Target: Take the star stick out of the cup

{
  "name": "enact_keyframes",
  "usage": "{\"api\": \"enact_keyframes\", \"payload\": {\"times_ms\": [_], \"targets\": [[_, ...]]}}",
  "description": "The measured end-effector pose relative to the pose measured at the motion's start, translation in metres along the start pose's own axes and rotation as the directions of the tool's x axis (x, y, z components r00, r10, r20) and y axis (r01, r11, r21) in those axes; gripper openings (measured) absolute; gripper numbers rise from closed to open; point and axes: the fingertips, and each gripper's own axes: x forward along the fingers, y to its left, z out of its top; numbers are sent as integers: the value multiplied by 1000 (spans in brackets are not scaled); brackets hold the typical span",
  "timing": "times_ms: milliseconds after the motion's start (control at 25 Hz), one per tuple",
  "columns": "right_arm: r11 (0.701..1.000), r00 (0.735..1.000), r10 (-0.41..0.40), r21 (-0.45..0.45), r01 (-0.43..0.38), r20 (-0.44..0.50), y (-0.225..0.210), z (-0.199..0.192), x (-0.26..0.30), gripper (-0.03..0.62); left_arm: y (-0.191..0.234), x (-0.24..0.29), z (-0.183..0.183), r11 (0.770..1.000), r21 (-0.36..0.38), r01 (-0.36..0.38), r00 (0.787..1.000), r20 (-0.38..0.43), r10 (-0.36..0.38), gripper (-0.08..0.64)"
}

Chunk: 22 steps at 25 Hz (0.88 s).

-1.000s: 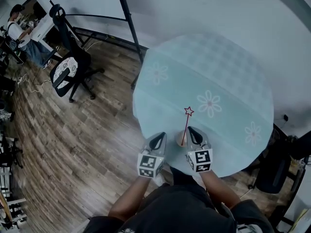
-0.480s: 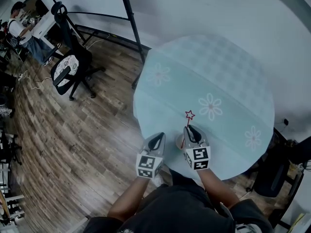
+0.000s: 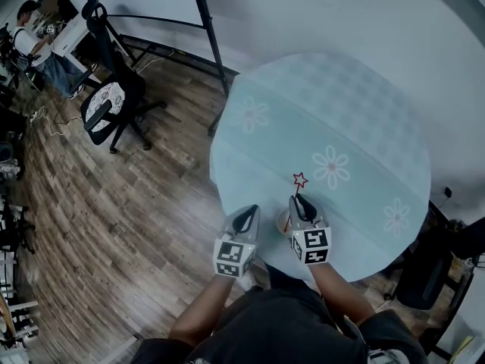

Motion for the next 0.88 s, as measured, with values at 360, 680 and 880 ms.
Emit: {"api": "enact_keyframes", "payload": {"times_ms": [360, 680, 880], "targets": [[1000, 1000, -23, 11, 23, 19, -5, 3, -6, 37, -4, -3, 3, 1000, 1, -4, 1000, 4, 4, 5], [999, 998, -41, 2, 41, 47, -1, 13, -15, 23, -5, -18, 8, 1000, 20, -8, 1000, 11, 7, 6], [999, 995, -51, -6, 52, 85, 3, 27, -26, 21, -11, -27, 15, 1000, 30, -2, 1000, 24, 2, 5]]}}
